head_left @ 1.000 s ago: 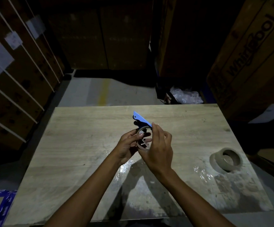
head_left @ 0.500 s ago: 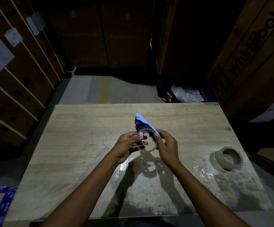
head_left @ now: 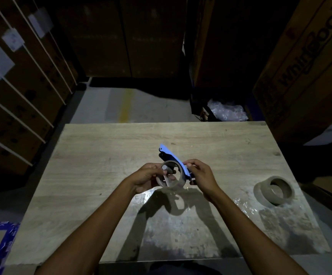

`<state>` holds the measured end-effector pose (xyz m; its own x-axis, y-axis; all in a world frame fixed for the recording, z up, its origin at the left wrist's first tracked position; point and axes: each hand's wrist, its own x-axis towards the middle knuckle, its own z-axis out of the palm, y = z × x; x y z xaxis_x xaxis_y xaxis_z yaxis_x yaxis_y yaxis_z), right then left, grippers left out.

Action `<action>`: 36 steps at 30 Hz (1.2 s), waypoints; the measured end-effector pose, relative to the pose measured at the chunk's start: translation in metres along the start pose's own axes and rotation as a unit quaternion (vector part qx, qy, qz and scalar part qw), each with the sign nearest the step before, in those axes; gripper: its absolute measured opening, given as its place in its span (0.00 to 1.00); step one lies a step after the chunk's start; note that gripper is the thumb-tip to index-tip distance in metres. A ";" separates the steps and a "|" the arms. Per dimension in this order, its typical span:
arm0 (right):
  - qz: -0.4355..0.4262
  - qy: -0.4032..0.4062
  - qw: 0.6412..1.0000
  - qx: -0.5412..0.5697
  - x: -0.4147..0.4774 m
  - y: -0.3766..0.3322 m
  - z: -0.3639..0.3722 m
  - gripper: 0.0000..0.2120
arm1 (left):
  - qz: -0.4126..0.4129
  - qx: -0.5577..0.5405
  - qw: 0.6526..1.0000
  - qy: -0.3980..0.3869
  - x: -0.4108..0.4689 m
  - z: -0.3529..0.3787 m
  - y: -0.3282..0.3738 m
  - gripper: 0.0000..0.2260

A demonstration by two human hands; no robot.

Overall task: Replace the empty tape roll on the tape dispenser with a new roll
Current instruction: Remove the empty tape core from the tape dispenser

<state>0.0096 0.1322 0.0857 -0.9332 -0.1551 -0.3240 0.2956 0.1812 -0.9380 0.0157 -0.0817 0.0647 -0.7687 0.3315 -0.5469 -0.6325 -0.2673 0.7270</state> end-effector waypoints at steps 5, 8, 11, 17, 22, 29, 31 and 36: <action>0.052 -0.074 0.996 -0.004 0.001 0.004 0.000 0.12 | -0.012 0.062 0.998 0.017 0.009 -0.006 -0.005 0.11; 0.034 -0.085 0.996 -0.019 0.004 0.014 0.002 0.13 | -0.009 0.063 0.997 0.039 0.012 -0.004 -0.010 0.06; 0.042 -0.070 0.997 0.007 0.011 0.029 0.005 0.12 | 0.000 0.086 0.993 0.086 0.021 0.000 -0.015 0.05; 0.074 -0.031 0.995 0.063 0.022 0.052 0.004 0.10 | 0.005 0.158 0.979 0.129 0.036 0.001 -0.031 0.06; 0.089 -0.045 0.994 0.045 0.033 0.075 0.002 0.12 | 0.024 0.223 0.964 0.141 0.047 -0.004 -0.052 0.13; 0.068 -0.039 0.997 -0.028 0.047 0.100 0.008 0.11 | 0.041 0.296 0.938 0.175 0.055 -0.004 -0.072 0.13; 0.060 -0.031 0.996 -0.054 0.047 0.102 0.010 0.11 | 0.038 0.307 0.931 0.194 0.058 -0.003 -0.079 0.11; 0.028 -0.004 0.990 -0.135 0.051 0.108 0.007 0.12 | 0.050 0.321 0.918 0.226 0.061 0.006 -0.086 0.08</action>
<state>-0.0048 0.1370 -0.0336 -0.9150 -0.1440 -0.3768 0.2807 0.4432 -0.8513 0.0238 -0.0327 -0.0288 -0.8721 -0.1149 -0.4757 -0.4828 0.3602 0.7982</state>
